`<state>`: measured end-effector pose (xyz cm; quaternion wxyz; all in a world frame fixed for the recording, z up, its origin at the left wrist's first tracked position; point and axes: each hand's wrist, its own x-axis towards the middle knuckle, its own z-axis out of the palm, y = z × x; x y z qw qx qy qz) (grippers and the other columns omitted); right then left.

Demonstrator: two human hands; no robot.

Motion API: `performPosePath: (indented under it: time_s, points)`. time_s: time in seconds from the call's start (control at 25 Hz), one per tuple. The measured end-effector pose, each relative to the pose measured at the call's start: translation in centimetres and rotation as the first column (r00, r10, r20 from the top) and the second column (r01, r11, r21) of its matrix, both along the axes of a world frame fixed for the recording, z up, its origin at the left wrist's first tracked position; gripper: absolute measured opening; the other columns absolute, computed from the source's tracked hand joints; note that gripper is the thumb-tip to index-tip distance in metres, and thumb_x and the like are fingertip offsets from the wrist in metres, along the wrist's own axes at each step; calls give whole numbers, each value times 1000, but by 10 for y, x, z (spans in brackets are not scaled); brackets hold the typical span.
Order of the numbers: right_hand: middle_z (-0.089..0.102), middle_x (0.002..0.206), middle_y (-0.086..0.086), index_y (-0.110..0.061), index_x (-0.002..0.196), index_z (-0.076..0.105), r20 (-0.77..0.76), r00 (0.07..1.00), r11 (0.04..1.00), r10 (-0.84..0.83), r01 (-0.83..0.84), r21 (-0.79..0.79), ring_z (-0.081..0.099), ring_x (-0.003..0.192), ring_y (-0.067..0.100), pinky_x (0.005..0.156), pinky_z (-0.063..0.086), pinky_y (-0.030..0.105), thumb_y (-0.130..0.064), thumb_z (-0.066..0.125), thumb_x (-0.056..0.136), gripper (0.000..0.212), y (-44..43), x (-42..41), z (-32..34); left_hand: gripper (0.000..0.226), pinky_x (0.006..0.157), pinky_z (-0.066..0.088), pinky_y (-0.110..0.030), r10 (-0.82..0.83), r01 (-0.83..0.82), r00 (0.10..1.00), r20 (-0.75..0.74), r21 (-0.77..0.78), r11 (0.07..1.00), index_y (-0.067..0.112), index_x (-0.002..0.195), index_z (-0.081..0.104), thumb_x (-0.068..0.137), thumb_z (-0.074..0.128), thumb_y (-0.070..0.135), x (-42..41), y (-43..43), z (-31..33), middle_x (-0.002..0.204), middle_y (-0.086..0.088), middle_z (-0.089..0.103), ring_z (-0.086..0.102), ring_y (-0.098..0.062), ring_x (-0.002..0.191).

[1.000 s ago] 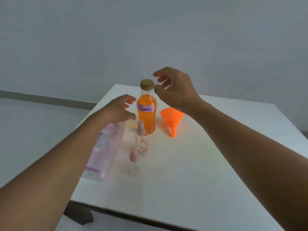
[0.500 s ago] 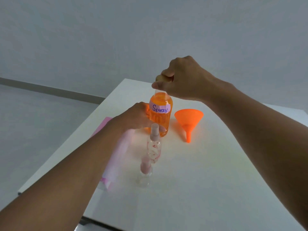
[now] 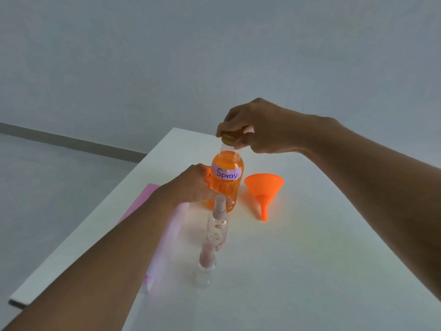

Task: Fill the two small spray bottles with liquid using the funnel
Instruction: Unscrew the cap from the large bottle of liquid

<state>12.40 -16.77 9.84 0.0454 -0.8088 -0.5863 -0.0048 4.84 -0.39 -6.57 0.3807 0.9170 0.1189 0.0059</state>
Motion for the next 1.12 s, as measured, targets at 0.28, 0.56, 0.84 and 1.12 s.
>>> performPosePath:
  time_s: [0.28,0.56,0.84,1.12]
  points:
    - [76,105,1,-19,111,77,-31,974,971,-226,227,71,70,93,17,82,59,36,-64,59,91,53,14,-9,-4,64,54,43,-9,-23,23,1000,20,-25,999,38,81,68,33,78,81,0,3,-2,72,25,70,65,8,66]
    - [55,84,-20,-23,119,73,130,991,994,-40,52,-92,53,92,9,58,31,16,-5,61,95,33,15,-18,11,56,58,46,-13,-40,40,999,22,-24,999,36,84,67,44,83,72,1,5,-3,73,17,72,68,-3,67]
    - [69,128,-11,-39,125,71,-64,998,1000,12,-14,-27,61,121,13,102,54,41,4,70,86,58,3,-8,16,57,75,55,-24,-52,52,999,5,-18,998,28,97,69,54,86,62,-1,3,1,86,8,74,69,-11,81]
    - [76,114,-3,-23,115,76,-12,971,966,-241,241,99,71,100,18,89,57,33,-65,64,88,52,18,-15,-5,56,81,56,-29,-46,46,999,4,-16,999,29,103,68,58,85,60,-2,1,2,90,7,74,69,-12,83]
